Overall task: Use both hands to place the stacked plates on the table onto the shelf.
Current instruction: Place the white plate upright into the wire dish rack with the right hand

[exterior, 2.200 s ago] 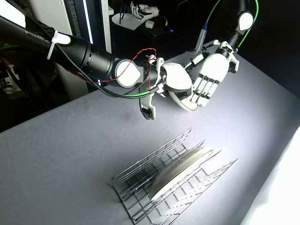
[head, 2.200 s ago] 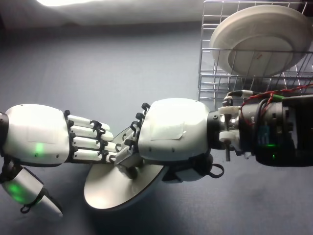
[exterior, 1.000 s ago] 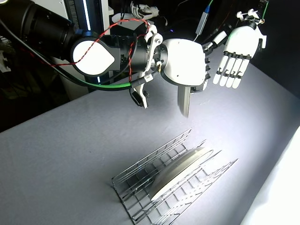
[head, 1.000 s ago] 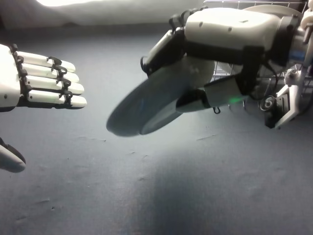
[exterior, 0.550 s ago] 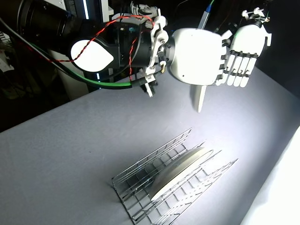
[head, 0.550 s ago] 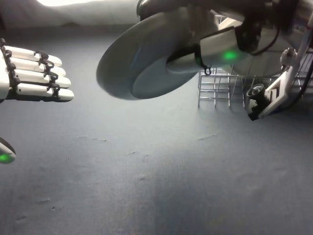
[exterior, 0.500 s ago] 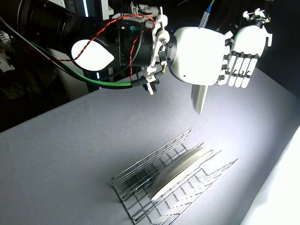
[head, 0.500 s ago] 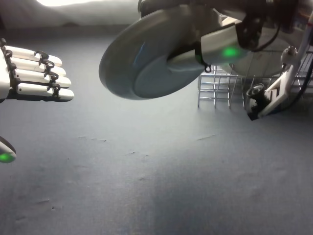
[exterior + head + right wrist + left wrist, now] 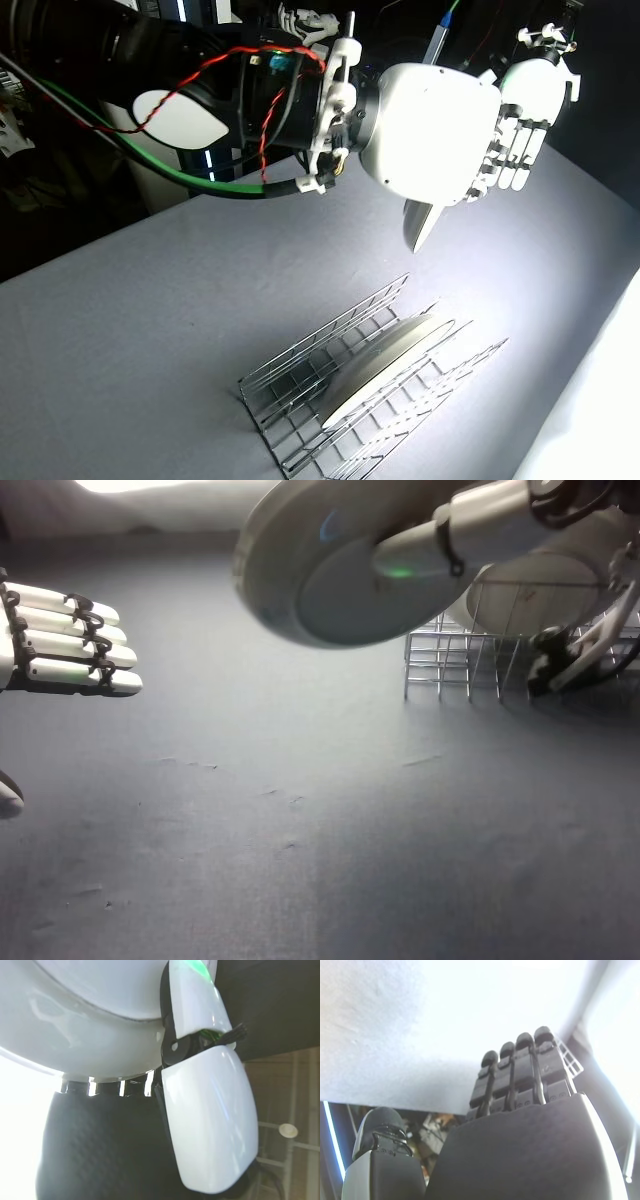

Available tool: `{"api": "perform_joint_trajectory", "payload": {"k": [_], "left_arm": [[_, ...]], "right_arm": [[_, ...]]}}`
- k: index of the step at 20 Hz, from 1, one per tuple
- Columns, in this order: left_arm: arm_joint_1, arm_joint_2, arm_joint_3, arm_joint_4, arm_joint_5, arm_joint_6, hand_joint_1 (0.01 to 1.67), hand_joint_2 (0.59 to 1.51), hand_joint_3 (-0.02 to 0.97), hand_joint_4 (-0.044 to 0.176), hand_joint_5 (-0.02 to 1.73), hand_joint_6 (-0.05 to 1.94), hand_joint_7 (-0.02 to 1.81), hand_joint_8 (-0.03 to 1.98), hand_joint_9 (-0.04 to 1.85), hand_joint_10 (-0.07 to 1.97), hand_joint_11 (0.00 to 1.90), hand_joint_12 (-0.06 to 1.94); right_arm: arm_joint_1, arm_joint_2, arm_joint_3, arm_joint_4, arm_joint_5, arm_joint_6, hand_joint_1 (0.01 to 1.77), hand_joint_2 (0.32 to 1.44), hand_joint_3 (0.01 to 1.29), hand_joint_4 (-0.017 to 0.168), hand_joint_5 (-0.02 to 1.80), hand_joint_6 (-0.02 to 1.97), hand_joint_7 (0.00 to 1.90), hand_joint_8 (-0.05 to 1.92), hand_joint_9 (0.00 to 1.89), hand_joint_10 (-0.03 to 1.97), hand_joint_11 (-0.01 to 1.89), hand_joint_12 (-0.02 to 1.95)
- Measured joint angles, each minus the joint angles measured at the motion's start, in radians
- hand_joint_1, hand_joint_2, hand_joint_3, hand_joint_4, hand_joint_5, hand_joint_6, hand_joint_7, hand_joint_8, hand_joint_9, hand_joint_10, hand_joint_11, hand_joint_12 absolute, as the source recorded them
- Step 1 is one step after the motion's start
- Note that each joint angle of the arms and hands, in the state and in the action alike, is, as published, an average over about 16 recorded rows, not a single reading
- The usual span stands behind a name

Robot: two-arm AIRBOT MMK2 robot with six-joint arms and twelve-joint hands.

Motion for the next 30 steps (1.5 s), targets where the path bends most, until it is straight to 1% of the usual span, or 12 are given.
{"api": "perform_joint_trajectory", "payload": {"k": [5, 11, 25, 30], "left_arm": [[-0.001, -0.002, 0.005, 0.0, -0.002, -0.004, 0.01, 1.056, 0.006, -0.001, 0.02, 0.01, 0.01, 0.0, 0.02, 0.01, 0.01, 0.0], [-0.005, -0.004, 0.007, 0.0, -0.004, -0.007, 0.01, 1.056, 0.005, -0.001, 0.02, 0.01, 0.01, 0.0, 0.02, 0.01, 0.01, 0.0], [-0.008, -0.007, 0.012, 0.003, -0.011, -0.011, 0.01, 1.056, 0.006, -0.001, 0.02, 0.01, 0.01, 0.0, 0.02, 0.01, 0.01, 0.0], [-0.009, -0.011, 0.018, 0.011, -0.013, -0.011, 0.01, 1.057, 0.006, -0.001, 0.02, 0.01, 0.01, 0.0, 0.02, 0.01, 0.01, 0.0]], "right_arm": [[-0.005, 0.033, 0.01, 0.03, -0.004, 0.0, 1.48, 1.01, 0.01, -0.006, 0.82, 1.15, 0.94, 0.83, 0.94, 1.2, 0.85, 1.55], [-0.031, 0.066, 0.032, 0.04, 0.0, 0.0, 1.47, 1.01, 0.01, -0.008, 0.83, 1.13, 0.95, 0.86, 0.94, 1.22, 0.85, 1.51], [-0.13, 0.097, 0.087, 0.036, 0.037, -0.004, 1.46, 1.01, 0.01, -0.008, 0.86, 1.09, 0.97, 0.84, 0.95, 1.16, 0.85, 1.53], [-0.172, 0.104, 0.098, 0.018, 0.057, -0.007, 1.46, 1.01, 0.01, -0.008, 0.85, 1.11, 0.96, 0.85, 0.94, 1.15, 0.88, 1.5]]}}
